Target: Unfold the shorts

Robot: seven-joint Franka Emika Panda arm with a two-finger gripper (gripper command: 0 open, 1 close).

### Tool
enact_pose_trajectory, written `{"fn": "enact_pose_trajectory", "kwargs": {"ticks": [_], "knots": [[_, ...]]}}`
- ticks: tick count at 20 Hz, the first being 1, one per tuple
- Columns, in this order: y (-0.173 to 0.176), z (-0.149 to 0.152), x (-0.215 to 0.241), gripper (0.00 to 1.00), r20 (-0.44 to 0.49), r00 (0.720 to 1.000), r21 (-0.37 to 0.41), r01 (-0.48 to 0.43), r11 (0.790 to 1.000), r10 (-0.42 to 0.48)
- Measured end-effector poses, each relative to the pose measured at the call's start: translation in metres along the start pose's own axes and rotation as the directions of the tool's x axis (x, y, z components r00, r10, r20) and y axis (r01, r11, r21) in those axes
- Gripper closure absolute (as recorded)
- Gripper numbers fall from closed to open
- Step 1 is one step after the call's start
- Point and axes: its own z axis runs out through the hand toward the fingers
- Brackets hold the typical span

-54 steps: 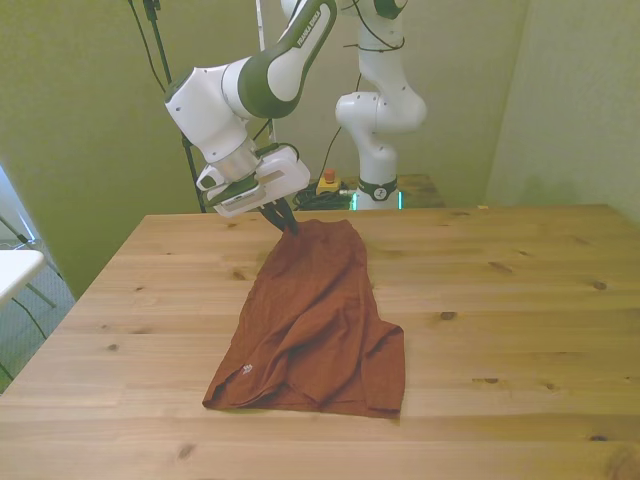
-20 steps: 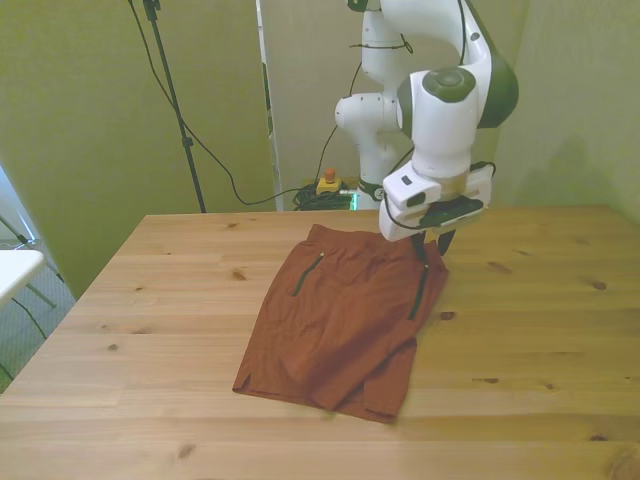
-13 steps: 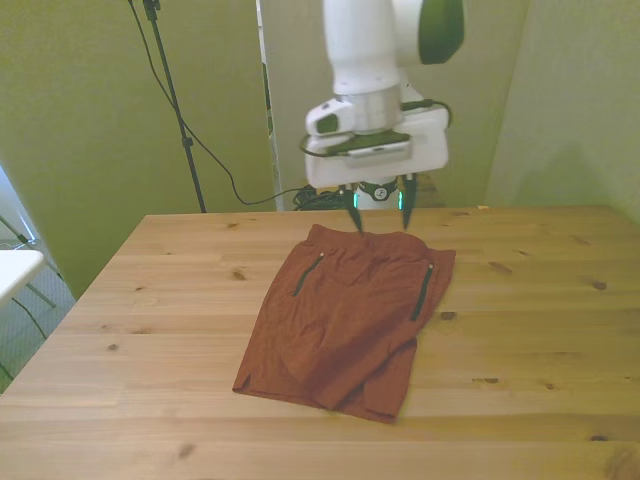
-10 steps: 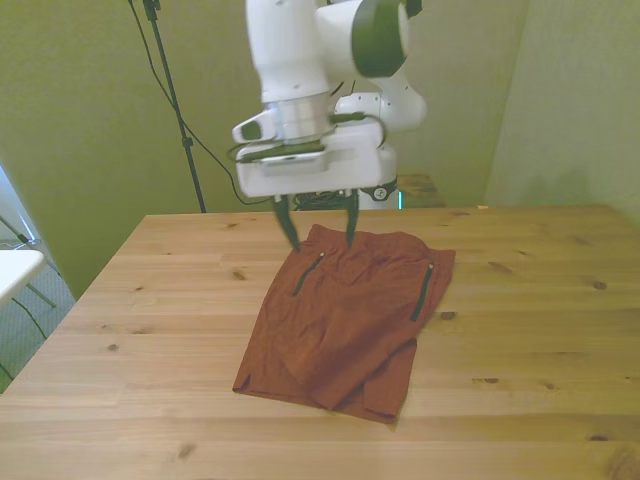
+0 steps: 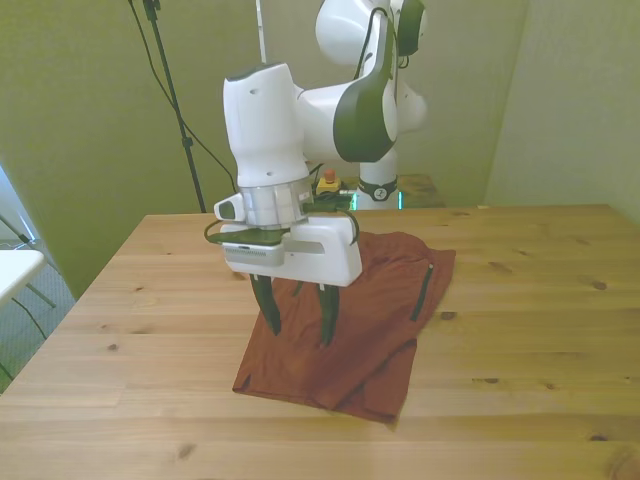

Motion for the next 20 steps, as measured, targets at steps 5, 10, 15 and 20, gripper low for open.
{"fn": "enact_pose_trajectory", "kwargs": {"ticks": [5,10,15,20], "knots": [[-0.015,0.026,-0.016,1.0,0.045,0.999,-0.029,0.022,0.999,-0.021],[-0.012,0.03,-0.012,1.0,0.065,0.998,-0.054,0.016,0.998,-0.013],[-0.006,0.034,-0.004,1.0,0.073,0.997,-0.069,0.004,0.998,0.001],[-0.006,0.037,-0.004,1.0,0.078,0.997,-0.069,0.008,0.998,-0.003]]}}
